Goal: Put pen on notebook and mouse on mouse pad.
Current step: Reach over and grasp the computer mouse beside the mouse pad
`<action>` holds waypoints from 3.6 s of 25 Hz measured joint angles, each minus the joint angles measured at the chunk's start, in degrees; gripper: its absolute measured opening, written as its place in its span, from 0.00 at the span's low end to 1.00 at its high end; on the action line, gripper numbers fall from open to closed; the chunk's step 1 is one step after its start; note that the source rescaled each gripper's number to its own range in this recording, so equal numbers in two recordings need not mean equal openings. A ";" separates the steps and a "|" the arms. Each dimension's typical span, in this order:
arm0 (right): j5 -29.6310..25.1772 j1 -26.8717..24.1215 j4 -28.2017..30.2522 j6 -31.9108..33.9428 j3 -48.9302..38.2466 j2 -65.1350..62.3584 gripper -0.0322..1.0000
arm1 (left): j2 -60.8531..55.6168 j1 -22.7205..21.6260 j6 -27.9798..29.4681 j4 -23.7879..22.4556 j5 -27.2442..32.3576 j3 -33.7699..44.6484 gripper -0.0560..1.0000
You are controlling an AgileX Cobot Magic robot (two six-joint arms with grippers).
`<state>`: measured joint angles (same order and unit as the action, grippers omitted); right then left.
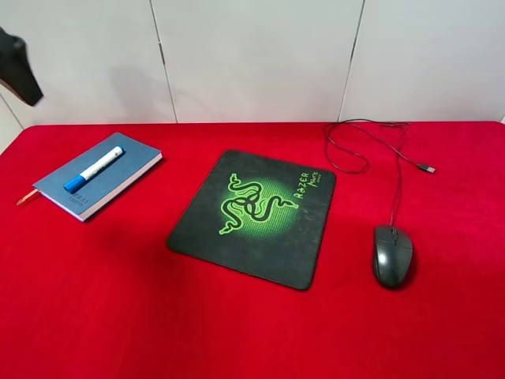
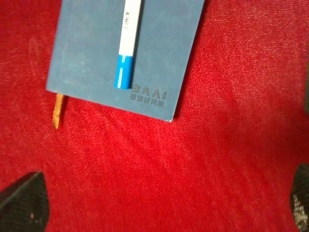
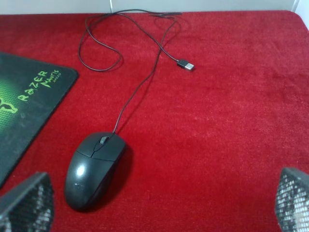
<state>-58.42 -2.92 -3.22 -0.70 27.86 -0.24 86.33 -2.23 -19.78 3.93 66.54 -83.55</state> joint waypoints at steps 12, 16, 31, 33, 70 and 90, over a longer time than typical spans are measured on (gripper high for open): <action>0.00 0.00 0.00 0.00 0.00 0.00 1.00 | -24.63 0.00 1.76 2.02 0.21 9.89 1.00; 0.00 0.00 0.00 0.00 0.00 0.00 1.00 | -33.66 0.00 1.76 5.13 0.21 14.38 1.00; 0.00 0.00 0.00 0.00 0.00 0.00 1.00 | -59.96 0.00 0.44 9.12 0.23 32.96 1.00; 0.00 0.00 0.00 0.00 0.00 0.00 1.00 | -62.43 0.00 0.39 8.00 0.17 36.04 1.00; 0.00 0.00 0.00 0.00 0.00 0.00 1.00 | -86.51 0.00 14.46 -1.68 -5.65 55.34 1.00; 0.00 0.00 0.00 0.00 0.00 0.00 1.00 | -86.51 0.00 14.46 -1.68 -5.65 55.34 1.00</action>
<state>-58.42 -2.92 -3.22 -0.70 27.86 -0.24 -0.18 -2.23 -5.32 2.26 60.89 -28.21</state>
